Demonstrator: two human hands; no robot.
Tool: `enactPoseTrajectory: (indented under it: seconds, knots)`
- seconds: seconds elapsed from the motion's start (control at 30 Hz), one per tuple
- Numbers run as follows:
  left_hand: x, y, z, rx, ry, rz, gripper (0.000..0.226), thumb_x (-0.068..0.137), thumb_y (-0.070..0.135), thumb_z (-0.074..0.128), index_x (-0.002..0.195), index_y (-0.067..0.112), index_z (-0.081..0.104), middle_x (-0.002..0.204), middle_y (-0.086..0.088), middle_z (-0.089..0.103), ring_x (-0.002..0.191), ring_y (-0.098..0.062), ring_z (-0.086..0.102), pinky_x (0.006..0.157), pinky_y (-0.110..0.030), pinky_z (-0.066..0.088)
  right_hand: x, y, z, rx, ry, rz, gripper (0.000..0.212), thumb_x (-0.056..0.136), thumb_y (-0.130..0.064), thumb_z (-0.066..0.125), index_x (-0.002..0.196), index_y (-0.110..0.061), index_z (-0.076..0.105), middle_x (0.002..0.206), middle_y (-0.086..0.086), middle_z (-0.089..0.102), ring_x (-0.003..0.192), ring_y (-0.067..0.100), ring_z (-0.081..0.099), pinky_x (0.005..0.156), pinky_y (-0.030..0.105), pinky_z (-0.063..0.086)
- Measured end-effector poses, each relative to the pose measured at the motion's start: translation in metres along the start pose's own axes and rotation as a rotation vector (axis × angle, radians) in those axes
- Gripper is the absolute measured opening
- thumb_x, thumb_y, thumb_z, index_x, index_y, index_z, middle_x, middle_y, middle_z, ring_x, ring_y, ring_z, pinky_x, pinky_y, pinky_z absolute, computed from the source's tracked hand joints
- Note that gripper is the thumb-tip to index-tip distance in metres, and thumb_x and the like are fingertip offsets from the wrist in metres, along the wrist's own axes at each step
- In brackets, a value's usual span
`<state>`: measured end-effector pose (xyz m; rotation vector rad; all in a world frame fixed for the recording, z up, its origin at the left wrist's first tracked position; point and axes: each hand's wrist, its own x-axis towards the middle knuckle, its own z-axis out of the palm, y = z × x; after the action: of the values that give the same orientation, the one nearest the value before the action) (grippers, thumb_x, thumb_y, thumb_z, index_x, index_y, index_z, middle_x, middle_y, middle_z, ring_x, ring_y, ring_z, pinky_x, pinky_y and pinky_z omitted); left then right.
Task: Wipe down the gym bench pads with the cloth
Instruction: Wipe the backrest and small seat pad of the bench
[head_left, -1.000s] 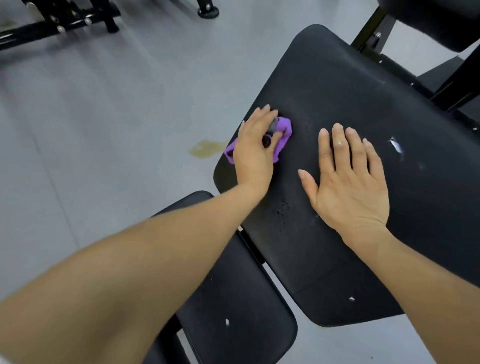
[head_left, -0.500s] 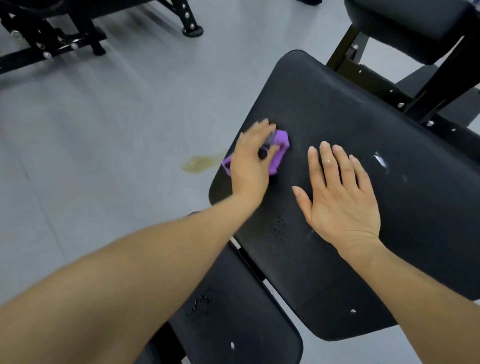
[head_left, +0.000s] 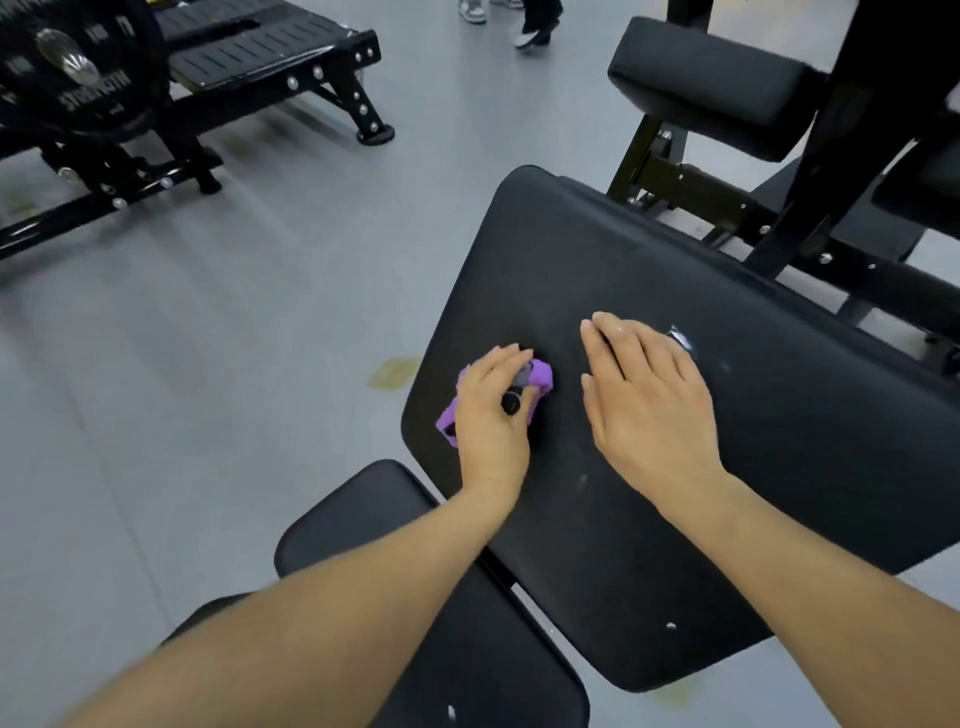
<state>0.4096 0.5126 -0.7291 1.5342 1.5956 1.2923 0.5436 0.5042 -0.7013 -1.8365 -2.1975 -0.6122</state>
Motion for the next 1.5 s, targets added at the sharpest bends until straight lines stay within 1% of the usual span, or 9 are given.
enactPoseTrajectory:
  seconds: [0.17, 0.33, 0.43, 0.6, 0.73, 0.87, 1.07, 1.27, 1.5]
  knots:
    - [0.081, 0.063, 0.044, -0.006, 0.039, 0.206, 0.031, 0.082, 0.004, 0.065, 0.112, 0.009, 0.066, 0.121, -0.005, 0.061, 0.118, -0.017, 0.051, 0.109, -0.037, 0.035, 0.017, 0.058, -0.029, 0.011, 0.065, 0.155, 0.036, 0.091, -0.022, 0.055, 0.123, -0.007, 0.056, 0.118, 0.011, 0.058, 0.106, 0.032, 0.052, 0.088, 0.040, 0.033]
    - [0.035, 0.049, 0.044, -0.019, -0.038, 0.263, 0.038, 0.075, -0.009, 0.068, 0.111, 0.002, 0.066, 0.116, -0.002, 0.060, 0.110, 0.002, 0.046, 0.100, -0.006, 0.033, -0.002, 0.087, -0.030, -0.027, 0.059, 0.080, 0.044, 0.094, -0.029, 0.042, 0.132, -0.007, 0.051, 0.127, 0.010, 0.056, 0.111, 0.028, 0.050, 0.089, 0.038, 0.035]
    - [0.006, 0.048, 0.040, -0.022, -0.123, 0.188, 0.039, 0.076, -0.007, 0.068, 0.112, 0.008, 0.066, 0.118, 0.001, 0.059, 0.112, 0.010, 0.044, 0.101, -0.003, 0.029, -0.008, 0.087, -0.027, -0.060, 0.051, 0.038, 0.047, 0.096, -0.029, 0.038, 0.134, -0.004, 0.049, 0.130, 0.013, 0.056, 0.113, 0.030, 0.053, 0.093, 0.038, 0.037]
    - [0.091, 0.077, 0.050, 0.096, -0.063, 0.296, 0.030, 0.081, 0.006, 0.066, 0.110, 0.009, 0.066, 0.115, 0.001, 0.059, 0.112, -0.013, 0.051, 0.104, -0.042, 0.039, -0.009, 0.085, -0.021, -0.100, 0.059, 0.024, 0.048, 0.098, -0.028, 0.035, 0.135, 0.001, 0.047, 0.131, 0.016, 0.054, 0.112, 0.032, 0.055, 0.095, 0.040, 0.044]
    - [0.130, 0.099, 0.064, 0.193, -0.051, 0.244, 0.025, 0.085, 0.007, 0.063, 0.109, 0.012, 0.066, 0.115, -0.002, 0.059, 0.108, -0.015, 0.051, 0.097, -0.027, 0.042, -0.008, 0.086, -0.019, -0.100, 0.060, 0.004, 0.049, 0.098, -0.029, 0.035, 0.136, 0.001, 0.046, 0.132, 0.017, 0.054, 0.113, 0.033, 0.055, 0.097, 0.041, 0.045]
    - [0.073, 0.090, 0.062, 0.117, -0.063, 0.253, 0.024, 0.083, 0.003, 0.064, 0.104, 0.012, 0.067, 0.108, 0.005, 0.059, 0.106, -0.011, 0.049, 0.090, -0.009, 0.035, -0.007, 0.085, -0.019, -0.081, 0.053, 0.021, 0.050, 0.098, -0.029, 0.034, 0.136, 0.001, 0.047, 0.132, 0.017, 0.054, 0.114, 0.032, 0.055, 0.098, 0.040, 0.044]
    - [0.049, 0.089, 0.056, 0.153, -0.192, 0.348, 0.025, 0.082, 0.009, 0.066, 0.107, 0.014, 0.066, 0.109, 0.003, 0.062, 0.105, -0.006, 0.048, 0.101, -0.031, 0.040, -0.007, 0.084, -0.022, -0.050, 0.027, 0.030, 0.051, 0.096, -0.029, 0.034, 0.136, 0.001, 0.046, 0.133, 0.018, 0.053, 0.116, 0.032, 0.054, 0.099, 0.041, 0.044]
    - [0.087, 0.103, 0.065, 0.160, 0.010, 0.182, 0.021, 0.087, 0.013, 0.061, 0.108, 0.014, 0.066, 0.112, 0.002, 0.057, 0.102, -0.014, 0.049, 0.084, -0.014, 0.040, -0.008, 0.084, -0.027, -0.004, 0.009, 0.044, 0.050, 0.095, -0.027, 0.032, 0.135, 0.000, 0.046, 0.133, 0.016, 0.054, 0.119, 0.030, 0.053, 0.102, 0.039, 0.042]
    - [-0.011, 0.099, 0.063, 0.160, -0.218, 0.304, 0.024, 0.082, 0.003, 0.065, 0.103, 0.014, 0.066, 0.098, 0.016, 0.049, 0.098, -0.009, 0.041, 0.083, 0.000, 0.028, -0.042, 0.102, -0.036, -0.022, 0.053, 0.074, 0.048, 0.094, -0.026, 0.040, 0.134, 0.000, 0.048, 0.131, 0.015, 0.055, 0.114, 0.029, 0.056, 0.099, 0.039, 0.043]
